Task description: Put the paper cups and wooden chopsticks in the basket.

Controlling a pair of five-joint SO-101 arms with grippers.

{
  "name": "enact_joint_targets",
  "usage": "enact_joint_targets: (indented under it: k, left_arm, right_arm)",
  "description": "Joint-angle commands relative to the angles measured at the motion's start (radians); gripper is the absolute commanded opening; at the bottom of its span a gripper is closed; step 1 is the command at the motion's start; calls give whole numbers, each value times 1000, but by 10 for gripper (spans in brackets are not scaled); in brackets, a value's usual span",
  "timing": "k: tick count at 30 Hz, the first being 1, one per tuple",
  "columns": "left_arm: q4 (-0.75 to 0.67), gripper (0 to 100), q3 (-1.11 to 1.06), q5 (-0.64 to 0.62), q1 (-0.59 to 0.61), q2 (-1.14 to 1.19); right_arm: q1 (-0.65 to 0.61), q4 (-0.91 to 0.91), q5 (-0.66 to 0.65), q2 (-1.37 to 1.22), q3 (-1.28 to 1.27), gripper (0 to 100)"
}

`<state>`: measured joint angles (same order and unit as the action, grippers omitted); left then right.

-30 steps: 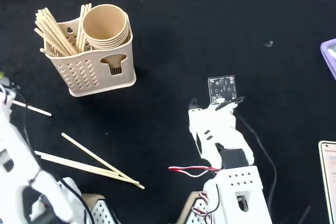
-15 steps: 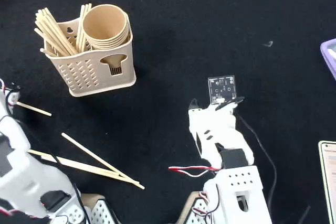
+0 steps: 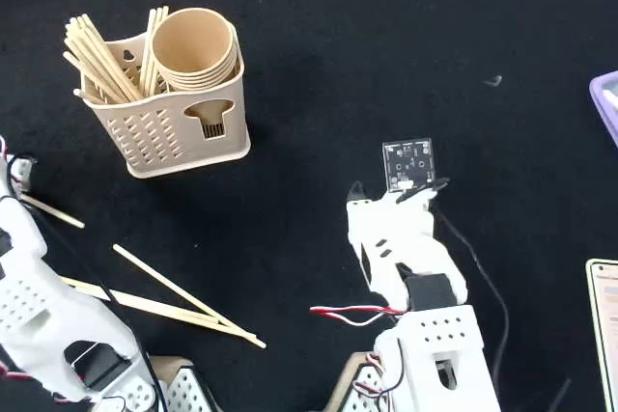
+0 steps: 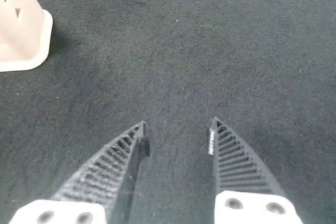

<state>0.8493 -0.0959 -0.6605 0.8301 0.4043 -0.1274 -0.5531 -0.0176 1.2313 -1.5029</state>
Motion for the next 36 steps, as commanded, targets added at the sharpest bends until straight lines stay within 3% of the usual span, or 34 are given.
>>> enact_joint_targets:
  k: [1, 8, 15, 21, 25, 31, 36]
  left_arm:
    - [14, 41, 30, 5, 16, 6]
    - [29, 32, 38, 21, 91, -143]
    - [387, 32, -10, 133, 68, -385]
    - [568, 31, -165, 310, -27, -532]
    - [580, 31, -321, 322, -90, -663]
    - [474, 34, -576, 437, -180, -905]
    - [480, 66, -746, 391, -274, -1026]
  right_arm:
    - [-14, 21, -8, 21, 4, 184]
    - [-14, 21, -8, 21, 4, 184]
    - [-14, 21, -8, 21, 7, 184]
    - [-14, 21, -8, 21, 7, 184]
    - [-14, 21, -8, 21, 7, 184]
    - [-14, 21, -8, 21, 7, 184]
    - [-14, 21, -8, 21, 8, 184]
